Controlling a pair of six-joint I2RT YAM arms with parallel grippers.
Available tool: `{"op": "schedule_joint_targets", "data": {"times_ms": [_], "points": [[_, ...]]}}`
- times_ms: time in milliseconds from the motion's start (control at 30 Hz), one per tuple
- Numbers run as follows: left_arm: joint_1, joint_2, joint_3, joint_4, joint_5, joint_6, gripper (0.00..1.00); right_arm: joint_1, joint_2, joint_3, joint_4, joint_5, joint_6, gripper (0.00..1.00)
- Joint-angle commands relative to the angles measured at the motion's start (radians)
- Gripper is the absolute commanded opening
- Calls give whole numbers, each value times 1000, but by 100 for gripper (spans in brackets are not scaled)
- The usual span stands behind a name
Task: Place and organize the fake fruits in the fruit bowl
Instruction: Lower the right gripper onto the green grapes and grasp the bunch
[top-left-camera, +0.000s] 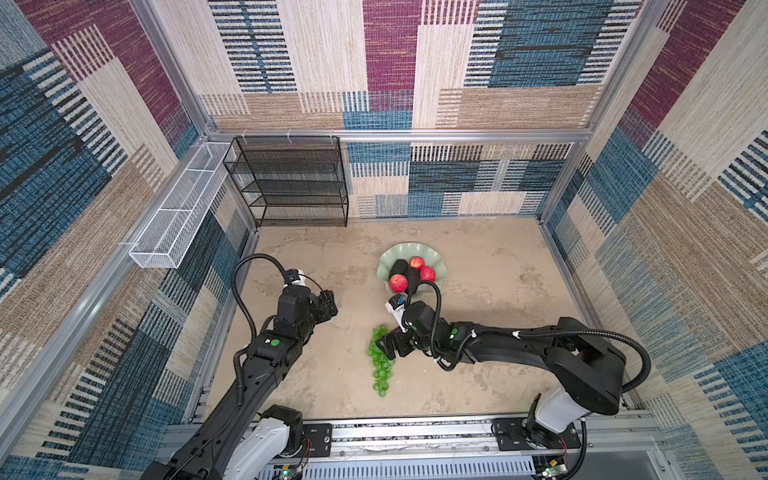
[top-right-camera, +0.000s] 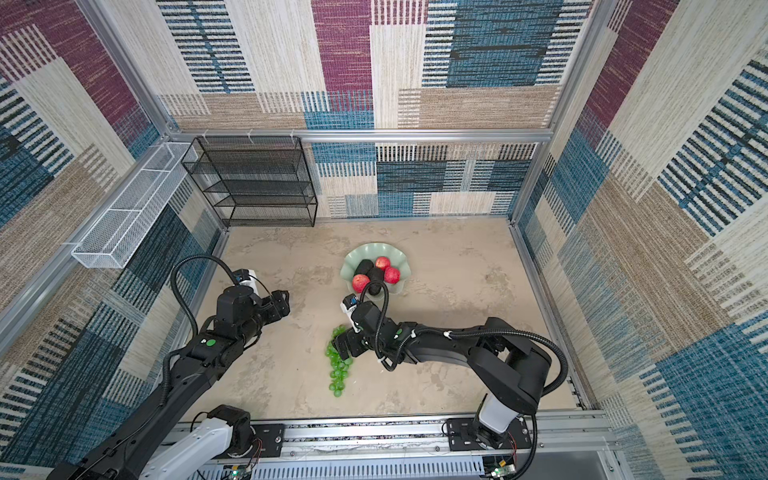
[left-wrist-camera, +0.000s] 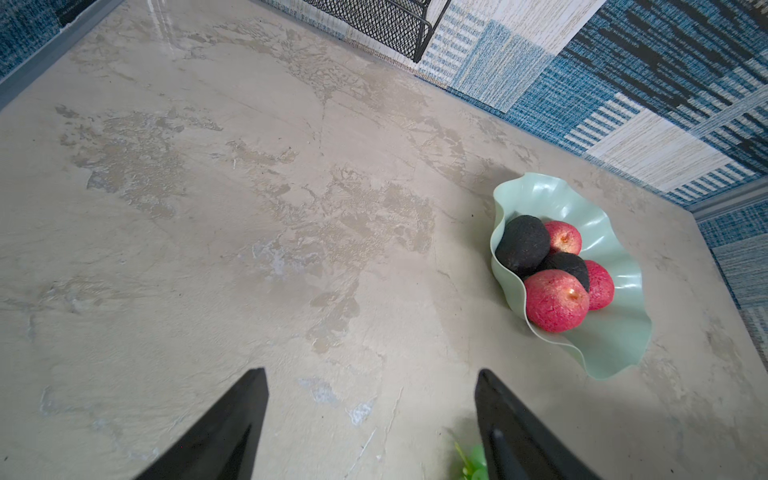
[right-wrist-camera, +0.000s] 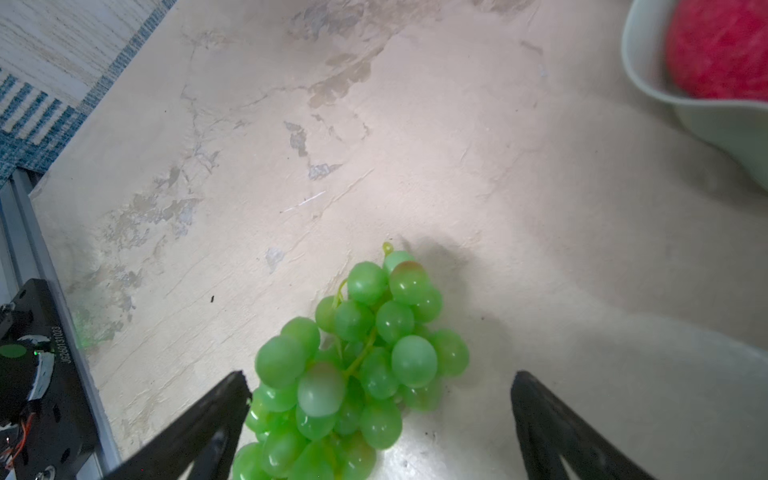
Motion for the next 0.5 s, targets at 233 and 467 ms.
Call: {"op": "schedule_joint_targets", "data": {"times_ms": [233, 467], "points": [[5, -36, -11, 9, -4, -6, 82, 26, 121, 88, -34, -99, -2, 99], [6, -31, -5, 11, -3, -6, 82, 31, 202, 161, -88, -111, -13, 87]]}}
